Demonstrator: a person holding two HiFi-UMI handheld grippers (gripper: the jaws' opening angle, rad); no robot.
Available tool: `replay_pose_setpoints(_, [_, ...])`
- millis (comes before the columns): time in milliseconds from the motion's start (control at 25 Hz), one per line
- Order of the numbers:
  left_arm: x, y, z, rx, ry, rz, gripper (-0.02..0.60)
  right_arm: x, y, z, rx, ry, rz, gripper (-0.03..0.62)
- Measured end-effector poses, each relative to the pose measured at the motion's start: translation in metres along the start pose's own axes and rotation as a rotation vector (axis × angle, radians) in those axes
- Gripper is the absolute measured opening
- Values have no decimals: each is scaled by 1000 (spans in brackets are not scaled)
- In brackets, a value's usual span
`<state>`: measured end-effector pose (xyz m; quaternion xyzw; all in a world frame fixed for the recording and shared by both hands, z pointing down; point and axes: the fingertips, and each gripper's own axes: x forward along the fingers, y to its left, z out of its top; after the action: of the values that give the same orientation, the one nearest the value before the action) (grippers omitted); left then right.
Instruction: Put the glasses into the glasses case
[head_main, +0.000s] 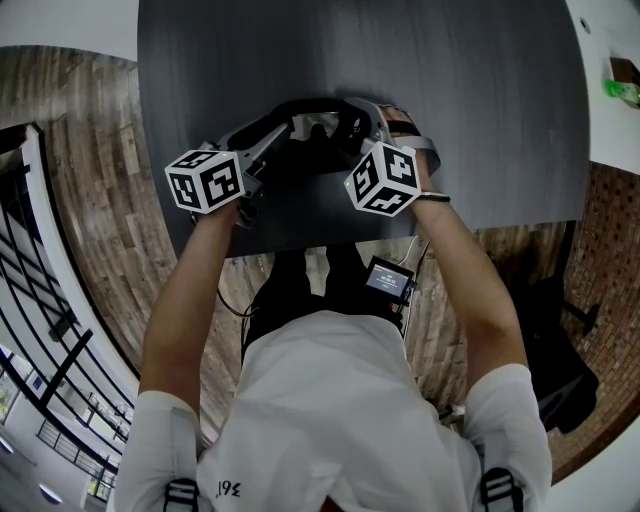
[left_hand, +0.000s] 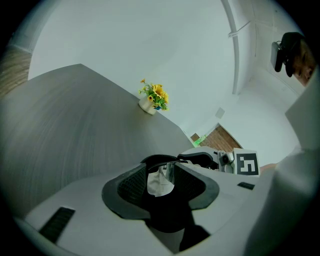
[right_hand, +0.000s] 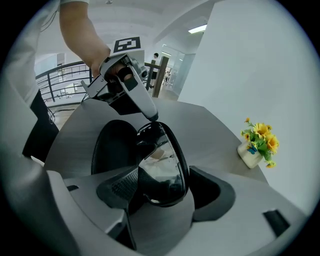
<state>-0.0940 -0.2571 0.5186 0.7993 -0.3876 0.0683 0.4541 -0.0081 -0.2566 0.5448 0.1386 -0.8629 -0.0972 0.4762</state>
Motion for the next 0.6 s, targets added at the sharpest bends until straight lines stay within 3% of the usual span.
replay_pose_setpoints(600, [-1,-2,-13,-12,34,-8,183,5,1,0,-61,31,56,318])
